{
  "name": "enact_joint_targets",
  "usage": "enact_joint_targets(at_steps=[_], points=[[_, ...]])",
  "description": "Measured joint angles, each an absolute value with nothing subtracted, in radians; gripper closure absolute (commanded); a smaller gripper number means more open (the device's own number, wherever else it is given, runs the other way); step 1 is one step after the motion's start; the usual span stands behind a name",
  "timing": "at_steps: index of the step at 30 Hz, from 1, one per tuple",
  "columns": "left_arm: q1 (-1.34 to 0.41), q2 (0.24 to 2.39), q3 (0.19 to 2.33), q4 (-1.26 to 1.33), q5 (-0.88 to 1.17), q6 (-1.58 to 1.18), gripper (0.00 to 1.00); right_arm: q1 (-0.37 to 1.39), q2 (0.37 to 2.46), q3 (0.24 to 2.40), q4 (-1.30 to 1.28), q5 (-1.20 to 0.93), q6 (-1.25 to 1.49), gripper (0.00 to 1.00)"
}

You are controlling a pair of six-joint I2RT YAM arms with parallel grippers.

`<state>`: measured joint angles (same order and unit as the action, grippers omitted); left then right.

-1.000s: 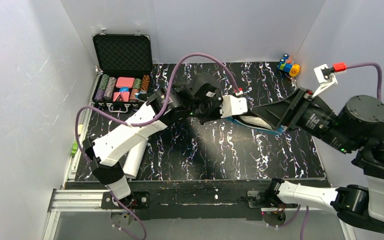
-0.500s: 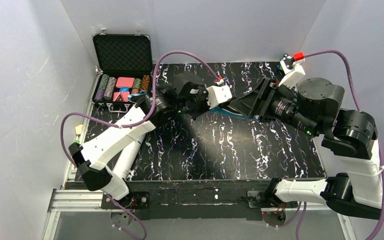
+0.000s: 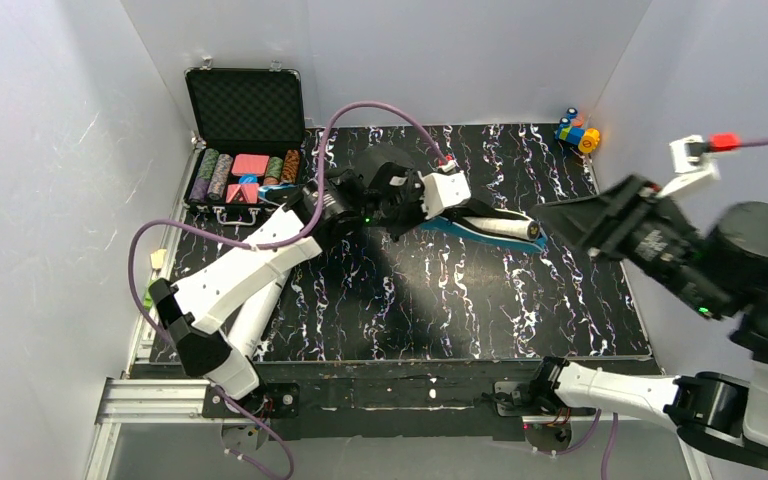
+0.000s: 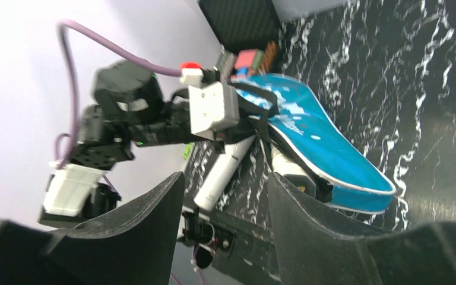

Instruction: Pack up the badminton gear

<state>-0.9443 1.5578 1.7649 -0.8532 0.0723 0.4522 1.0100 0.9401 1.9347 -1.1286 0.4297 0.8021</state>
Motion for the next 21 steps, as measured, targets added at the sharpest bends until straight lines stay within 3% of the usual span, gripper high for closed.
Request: enact_joint_targets(at_steps=[3,9,12,21], points=[[-0.944,1.589,1.792,-0.856,0.075,0.461,1.00,1.009,0.910,2.008,-1.141,0.479,0.780,0.45],[-0.939,1.649,1.859,-0.860,0.068,0.476,1.00,1.009,0.821,1.947,-1.113,0.582,0.748,0.84],[-0.933,1.678,1.894,-0.860,0.062,0.479,1.00,1.008,0.807,1.850,-1.094,0.624,0.739,0.97],[-0.917,1.697,1.918,-0.852,0.062,0.480,1.00,1.008,0.889,1.749,-1.022,0.702,0.702,0.99]])
